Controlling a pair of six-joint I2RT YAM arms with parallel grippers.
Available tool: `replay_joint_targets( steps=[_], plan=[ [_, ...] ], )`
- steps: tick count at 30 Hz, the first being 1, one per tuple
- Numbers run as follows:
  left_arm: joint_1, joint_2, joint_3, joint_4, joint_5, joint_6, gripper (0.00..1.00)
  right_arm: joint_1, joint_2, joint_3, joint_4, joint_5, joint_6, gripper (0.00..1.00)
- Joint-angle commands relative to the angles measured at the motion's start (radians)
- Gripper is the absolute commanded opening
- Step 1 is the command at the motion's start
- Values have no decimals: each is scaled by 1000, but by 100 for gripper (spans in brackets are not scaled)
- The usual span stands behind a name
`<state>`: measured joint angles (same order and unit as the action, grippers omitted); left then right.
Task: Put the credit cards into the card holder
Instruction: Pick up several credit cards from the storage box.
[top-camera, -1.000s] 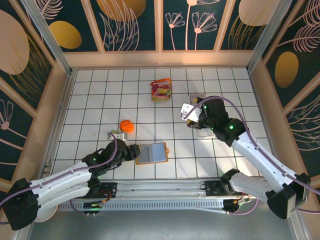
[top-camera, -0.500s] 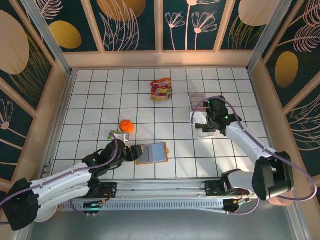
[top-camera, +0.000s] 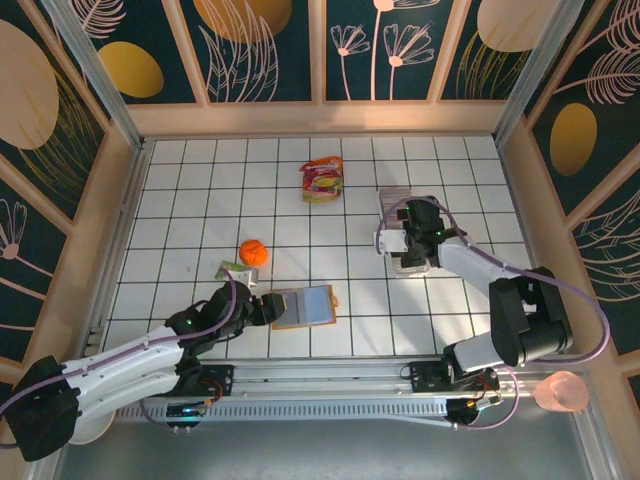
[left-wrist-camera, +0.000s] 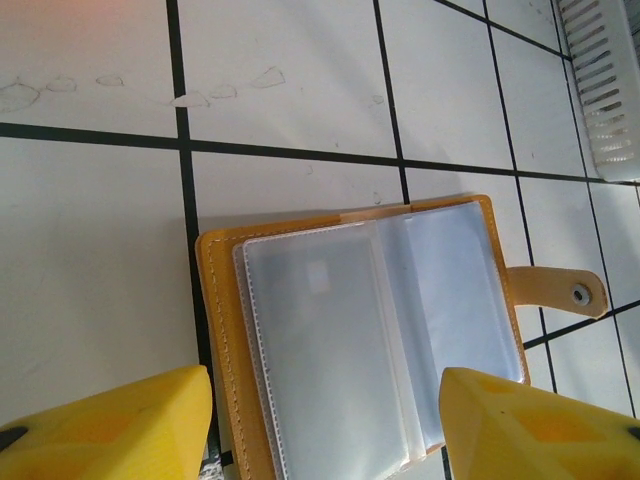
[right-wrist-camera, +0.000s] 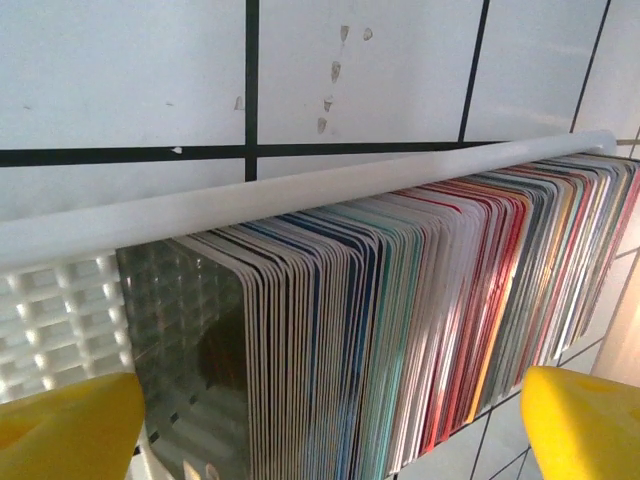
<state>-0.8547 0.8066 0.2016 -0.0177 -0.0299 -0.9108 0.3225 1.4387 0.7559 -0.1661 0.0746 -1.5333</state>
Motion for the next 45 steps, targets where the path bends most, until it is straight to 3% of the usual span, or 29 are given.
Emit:
replay_joint_targets(
  steps=[1,7,10,16,33,35,45],
  plan=[
    [-4,-8,-10,21,9,-12,61,4,27,5,50,17,-21,96],
    [-4,-7,-16,25,6,-14,61,5,33,41,28,14,-19,80],
    [-3,-1,-21,36,8,-18,61,5,17,37,30,23,-25,78],
    [-4,8,-16,38,13,-19,61,4,-25,36,2,20,-22,66],
    [-4,0,-21,39,21,-43,61,4,-61,11,-13,5,-37,43],
    [-4,-2,-22,39,21,-44,61,4,-64,12,-17,7,-36,37],
    [-4,-1,-21,42,28,-47,61,2,-68,22,-17,14,-34,33]
  ],
)
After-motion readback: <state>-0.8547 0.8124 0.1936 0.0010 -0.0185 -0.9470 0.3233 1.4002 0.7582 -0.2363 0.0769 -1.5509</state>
